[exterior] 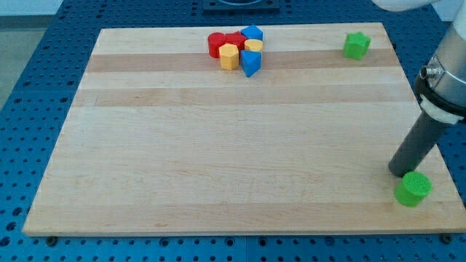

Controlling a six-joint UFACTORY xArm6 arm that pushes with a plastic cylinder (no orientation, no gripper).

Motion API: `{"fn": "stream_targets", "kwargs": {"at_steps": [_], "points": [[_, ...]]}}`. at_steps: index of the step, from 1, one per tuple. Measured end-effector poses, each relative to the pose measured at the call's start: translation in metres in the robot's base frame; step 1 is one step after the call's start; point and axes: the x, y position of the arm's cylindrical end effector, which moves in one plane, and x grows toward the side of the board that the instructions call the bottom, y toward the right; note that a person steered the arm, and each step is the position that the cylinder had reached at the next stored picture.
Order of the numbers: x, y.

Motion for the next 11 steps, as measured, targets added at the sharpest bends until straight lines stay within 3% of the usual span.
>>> {"fn": "stream_targets", "kwargs": {"at_steps": [5, 7, 8, 11], "points": [[-0.016, 0.000], [-0.105, -0.016], [-0.161, -0.001], [-0.267, 0.077]]}}
